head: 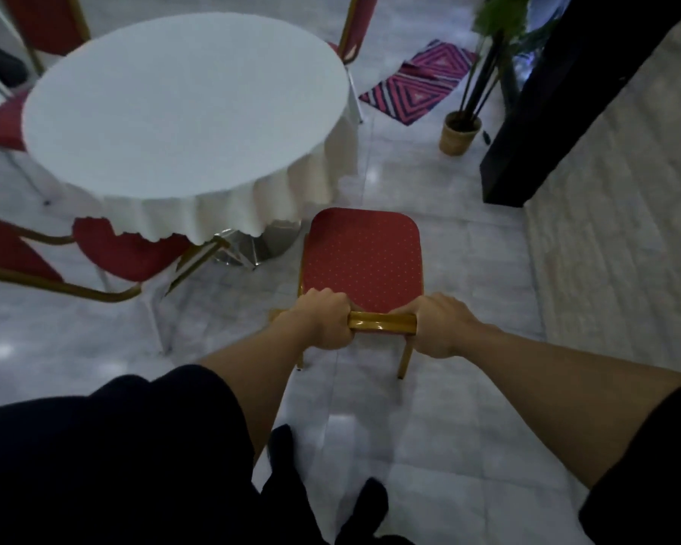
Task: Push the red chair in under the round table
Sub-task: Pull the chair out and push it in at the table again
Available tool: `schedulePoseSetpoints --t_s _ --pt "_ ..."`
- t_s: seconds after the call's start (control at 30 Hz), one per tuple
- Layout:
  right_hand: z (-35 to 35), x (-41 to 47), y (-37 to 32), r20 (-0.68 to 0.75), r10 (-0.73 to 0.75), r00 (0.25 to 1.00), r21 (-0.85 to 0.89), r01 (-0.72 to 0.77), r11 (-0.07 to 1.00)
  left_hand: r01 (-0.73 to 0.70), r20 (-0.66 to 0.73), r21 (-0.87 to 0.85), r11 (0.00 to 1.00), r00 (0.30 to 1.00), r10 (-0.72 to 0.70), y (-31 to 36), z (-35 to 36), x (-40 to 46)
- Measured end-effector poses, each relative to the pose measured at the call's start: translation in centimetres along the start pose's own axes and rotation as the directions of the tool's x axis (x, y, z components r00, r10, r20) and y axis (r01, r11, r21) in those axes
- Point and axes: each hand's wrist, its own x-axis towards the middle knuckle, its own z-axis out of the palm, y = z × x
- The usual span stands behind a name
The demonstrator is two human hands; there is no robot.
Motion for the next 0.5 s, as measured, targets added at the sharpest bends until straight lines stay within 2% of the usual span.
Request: schedulePoseSetpoints --t_s 0.3,0.5 --pt "-0.7 -0.8 1.4 0.061 -0.204 0.977 -0.167 0.211 0.963 0.117 -0.038 -0.106 0.987 0.992 -0.121 3.4 3.6 -3.6" --pt "-1.2 -0.2 2.0 0.040 -0.237 0.971 -0.203 0.240 0.949 0.144 -0.030 -0.246 0.959 0.987 -0.156 4.1 4.1 -3.3"
